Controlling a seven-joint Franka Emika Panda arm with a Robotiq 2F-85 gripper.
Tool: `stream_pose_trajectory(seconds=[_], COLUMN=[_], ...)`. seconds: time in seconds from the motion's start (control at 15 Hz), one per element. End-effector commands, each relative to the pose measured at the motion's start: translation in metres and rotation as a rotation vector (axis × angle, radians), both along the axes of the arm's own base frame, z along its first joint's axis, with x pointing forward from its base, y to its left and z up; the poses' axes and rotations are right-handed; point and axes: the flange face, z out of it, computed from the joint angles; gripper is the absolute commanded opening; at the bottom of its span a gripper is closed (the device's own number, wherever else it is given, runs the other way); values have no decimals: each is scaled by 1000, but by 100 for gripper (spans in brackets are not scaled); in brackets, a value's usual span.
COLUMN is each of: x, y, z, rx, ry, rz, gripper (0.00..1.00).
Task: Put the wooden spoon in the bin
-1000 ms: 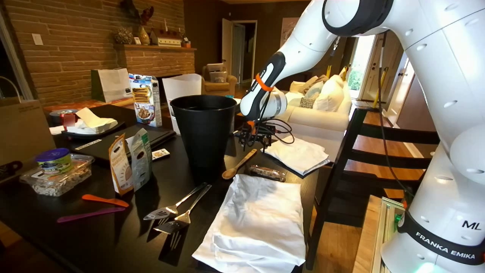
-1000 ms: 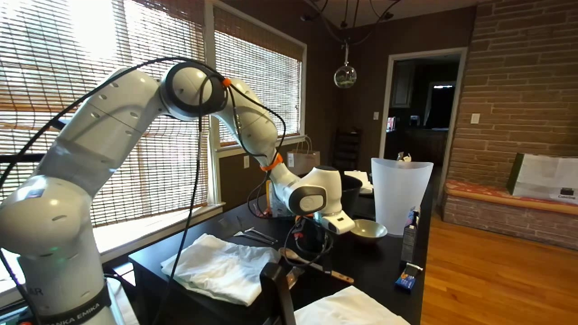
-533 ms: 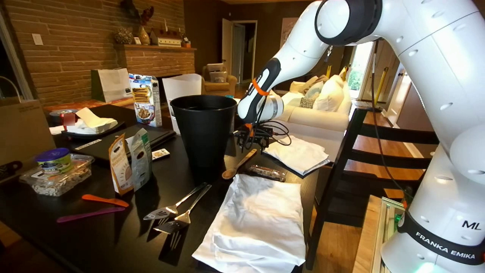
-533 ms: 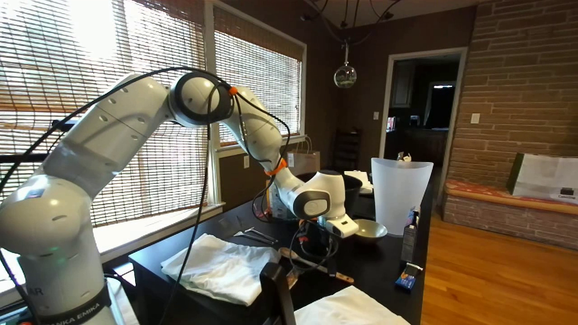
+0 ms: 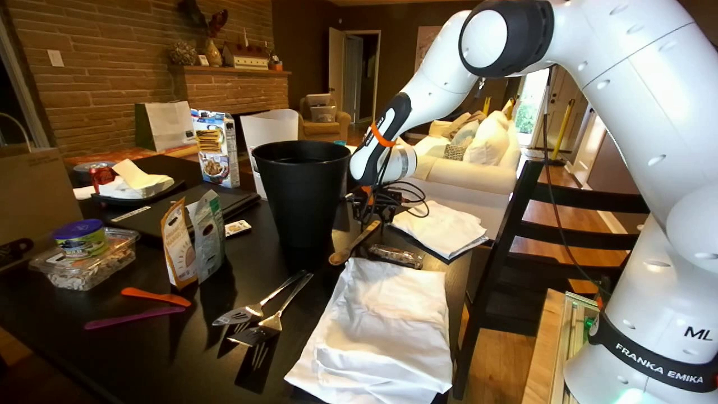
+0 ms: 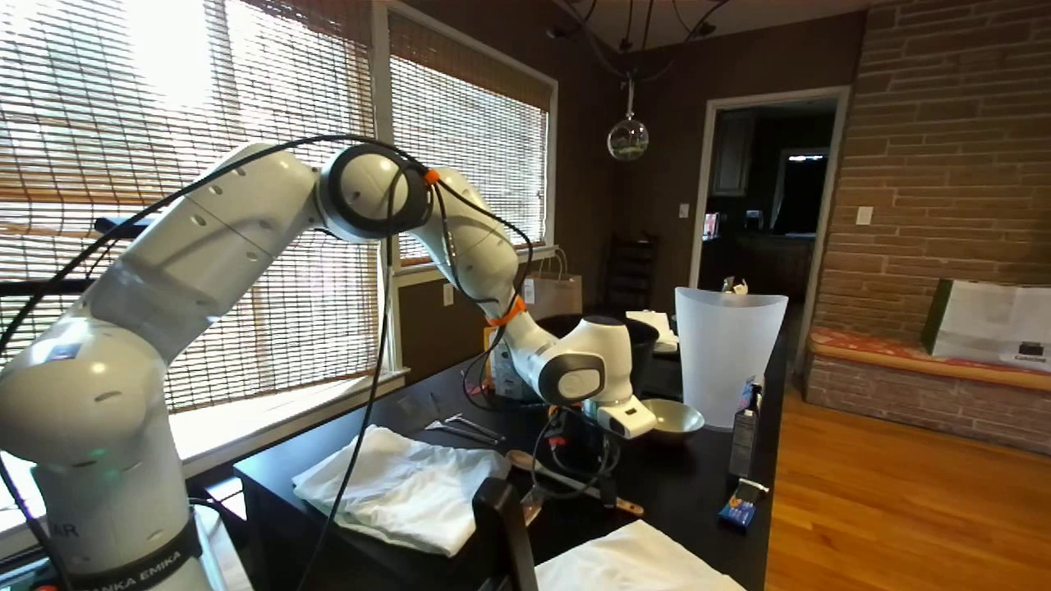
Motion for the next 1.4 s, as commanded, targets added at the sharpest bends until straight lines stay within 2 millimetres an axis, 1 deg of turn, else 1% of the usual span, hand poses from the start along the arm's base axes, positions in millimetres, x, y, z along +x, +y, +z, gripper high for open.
stream_pose_trajectory(seconds=[0.0,0.07,0.27,0.4,0.47,0.53,0.6,0.67,0.8,0.87,1.0,1.33], x=[7,8,8,9,9,9,9,9,10,10,11,14], y=[-5,-6,-8,-9,-8,-9,-9,-10,-13,-15,-23,-48], z=[-2,-1,0,0,0,0,0,0,4,7,20,63], rx=[4,1,-2,-3,-2,-2,-1,2,-4,-12,-41,-66], ry=[-5,-8,-7,-7,-7,-7,-6,-5,-11,-20,-38,-64], rz=[-7,-8,-13,-18,-20,-25,-31,-40,-68,-88,-145,-284], gripper=[38,32,21,17,19,18,10,7,7,7,7,7])
